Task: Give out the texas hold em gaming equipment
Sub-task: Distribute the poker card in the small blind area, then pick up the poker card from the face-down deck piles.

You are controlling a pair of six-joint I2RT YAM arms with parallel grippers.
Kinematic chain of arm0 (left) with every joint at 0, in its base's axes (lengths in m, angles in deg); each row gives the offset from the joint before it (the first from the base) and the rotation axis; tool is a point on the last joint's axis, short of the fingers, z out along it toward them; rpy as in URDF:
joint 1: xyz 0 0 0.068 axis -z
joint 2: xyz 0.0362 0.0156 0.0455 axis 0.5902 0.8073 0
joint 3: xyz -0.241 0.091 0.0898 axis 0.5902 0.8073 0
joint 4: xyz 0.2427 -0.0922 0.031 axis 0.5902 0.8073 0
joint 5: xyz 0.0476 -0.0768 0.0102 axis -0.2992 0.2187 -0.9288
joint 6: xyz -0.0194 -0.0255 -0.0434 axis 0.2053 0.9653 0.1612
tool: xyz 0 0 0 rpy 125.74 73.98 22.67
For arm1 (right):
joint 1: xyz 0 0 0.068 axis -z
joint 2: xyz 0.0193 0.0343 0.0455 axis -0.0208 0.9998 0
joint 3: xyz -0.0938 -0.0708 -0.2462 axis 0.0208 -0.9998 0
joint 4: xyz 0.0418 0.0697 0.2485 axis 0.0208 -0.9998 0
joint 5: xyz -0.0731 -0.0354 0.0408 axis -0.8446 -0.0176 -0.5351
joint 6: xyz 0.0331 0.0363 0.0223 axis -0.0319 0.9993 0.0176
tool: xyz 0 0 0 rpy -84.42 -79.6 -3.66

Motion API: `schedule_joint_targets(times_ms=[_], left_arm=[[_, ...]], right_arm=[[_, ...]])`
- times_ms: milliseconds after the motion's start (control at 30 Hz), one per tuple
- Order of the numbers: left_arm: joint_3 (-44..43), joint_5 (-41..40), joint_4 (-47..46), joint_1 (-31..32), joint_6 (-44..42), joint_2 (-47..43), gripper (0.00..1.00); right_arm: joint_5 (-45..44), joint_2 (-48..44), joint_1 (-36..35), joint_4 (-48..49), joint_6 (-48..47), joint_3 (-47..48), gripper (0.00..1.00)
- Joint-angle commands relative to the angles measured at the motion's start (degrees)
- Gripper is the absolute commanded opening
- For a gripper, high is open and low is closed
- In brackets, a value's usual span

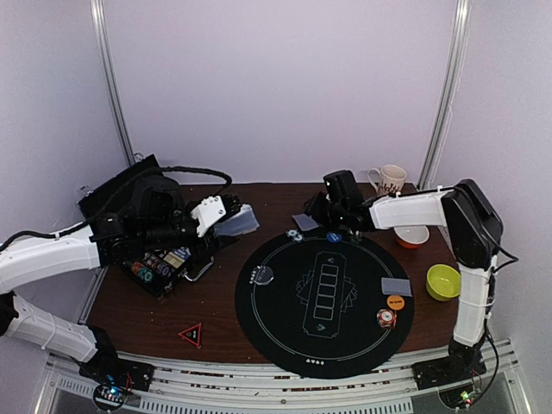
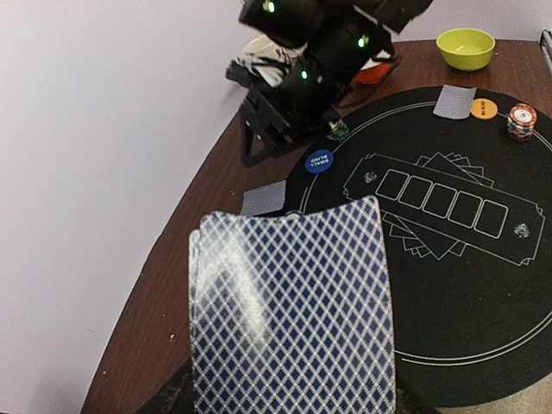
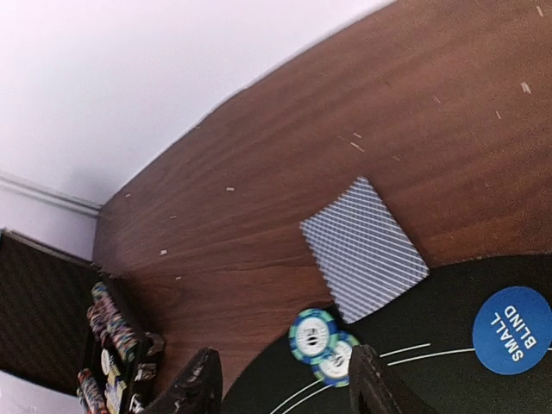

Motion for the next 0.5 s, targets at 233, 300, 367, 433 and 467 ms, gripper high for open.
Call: schedule_joint_targets(times_ms=[233, 300, 367, 433, 467], left_arm=[[-2.0, 1.5, -1.7, -0.2, -2.2, -0.3, 0.56], [-2.0, 1.9, -1.8, -0.2, -2.4, -0.5, 0.56], [-1.9, 2.0, -1.9, -0.2, -2.6, -0.5, 0.56], [-2.1, 1.8, -1.9, -0.2, -2.6, -0.4, 0.56], [-2.1, 1.7, -1.9, -0.2, -2.6, -0.4, 0.56]], right_arm=[[29.5, -16.4, -3.6, -16.7, -41.8, 8.6, 0.68], [36.1, -16.6, -5.1, -18.5, -42.6, 9.9, 0.73], [43.0, -15.9, -6.1, -16.9, -38.5, 10.5, 0.76], [45.9, -14.9, -6.6, -15.6, -34.7, 10.9, 0.78], [46.3, -14.5, -7.0, -15.2, -33.8, 11.3, 0.78]])
